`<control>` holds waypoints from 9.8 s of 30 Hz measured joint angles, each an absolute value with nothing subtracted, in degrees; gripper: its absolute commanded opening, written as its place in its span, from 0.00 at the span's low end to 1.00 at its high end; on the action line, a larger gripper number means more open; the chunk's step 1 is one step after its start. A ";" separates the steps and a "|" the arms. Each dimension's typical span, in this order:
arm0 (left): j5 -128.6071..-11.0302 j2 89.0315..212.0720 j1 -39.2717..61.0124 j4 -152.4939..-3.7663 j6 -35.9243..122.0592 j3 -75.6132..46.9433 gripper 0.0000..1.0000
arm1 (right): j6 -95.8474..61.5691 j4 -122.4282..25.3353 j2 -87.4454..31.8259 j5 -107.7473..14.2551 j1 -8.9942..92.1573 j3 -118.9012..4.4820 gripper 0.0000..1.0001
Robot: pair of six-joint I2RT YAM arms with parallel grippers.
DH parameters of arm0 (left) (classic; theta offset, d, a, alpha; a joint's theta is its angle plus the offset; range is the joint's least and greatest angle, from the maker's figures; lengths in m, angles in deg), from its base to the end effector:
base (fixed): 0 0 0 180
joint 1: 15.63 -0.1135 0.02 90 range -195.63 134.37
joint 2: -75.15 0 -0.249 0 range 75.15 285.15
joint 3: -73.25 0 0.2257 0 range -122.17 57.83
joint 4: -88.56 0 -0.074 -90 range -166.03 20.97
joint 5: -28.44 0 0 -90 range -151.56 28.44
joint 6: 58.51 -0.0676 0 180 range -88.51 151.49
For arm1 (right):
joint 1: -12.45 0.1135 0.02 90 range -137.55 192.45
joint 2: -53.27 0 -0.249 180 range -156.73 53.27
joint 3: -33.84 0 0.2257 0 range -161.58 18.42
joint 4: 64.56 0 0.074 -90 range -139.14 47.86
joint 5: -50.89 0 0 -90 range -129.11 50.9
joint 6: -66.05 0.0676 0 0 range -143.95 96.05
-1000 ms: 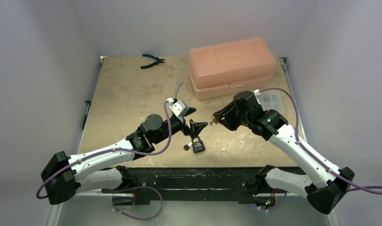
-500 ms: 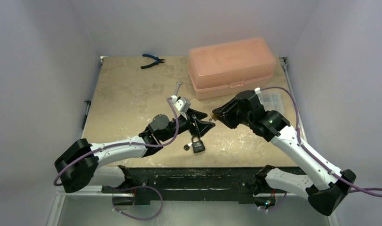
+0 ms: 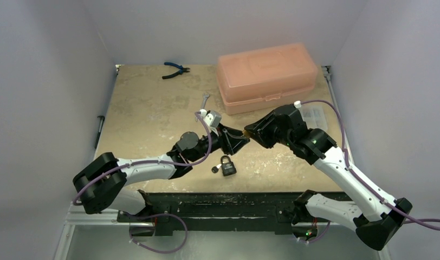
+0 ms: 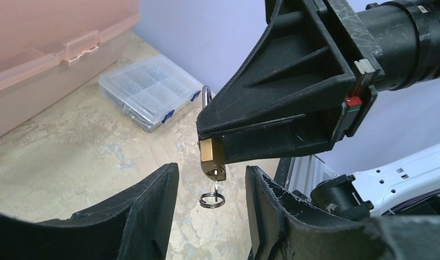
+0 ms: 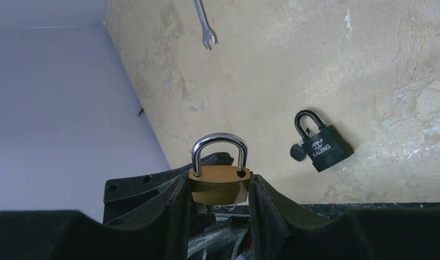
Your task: Unlock with the key
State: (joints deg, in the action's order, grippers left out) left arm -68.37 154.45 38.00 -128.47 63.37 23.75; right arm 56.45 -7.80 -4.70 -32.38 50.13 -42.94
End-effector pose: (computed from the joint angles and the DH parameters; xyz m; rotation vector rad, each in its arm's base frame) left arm 0.1772 -0.2541 0.2638 0.4029 1.5315 -1.2863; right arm 0.1733 0.1239 0.3106 0.9449 2.2255 0.9388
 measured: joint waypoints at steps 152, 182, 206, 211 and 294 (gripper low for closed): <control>-68.78 101.76 17.50 -59.14 44.81 16.62 0.93 | 25.96 -62.99 -26.02 -50.28 53.08 -26.57 0.00; -60.61 83.29 17.47 -52.34 41.14 21.72 0.96 | 27.66 -62.40 -72.90 -50.55 60.33 -64.10 0.00; -60.65 83.37 17.47 -52.37 40.66 21.76 0.96 | 26.42 -62.59 -79.39 -50.98 60.83 -72.84 0.77; -60.67 83.44 17.36 -52.39 40.66 21.96 0.96 | 26.28 -61.52 -75.96 -49.89 60.90 -69.47 0.99; -60.91 86.24 16.69 -52.34 40.37 22.13 0.94 | 32.78 -5.20 -38.06 -15.75 77.42 -52.40 0.24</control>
State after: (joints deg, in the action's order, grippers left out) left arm -60.91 86.24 16.69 -52.34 40.37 22.13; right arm 32.78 -5.20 -38.06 -15.75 77.42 -52.40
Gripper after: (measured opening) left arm 0.944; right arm 0.635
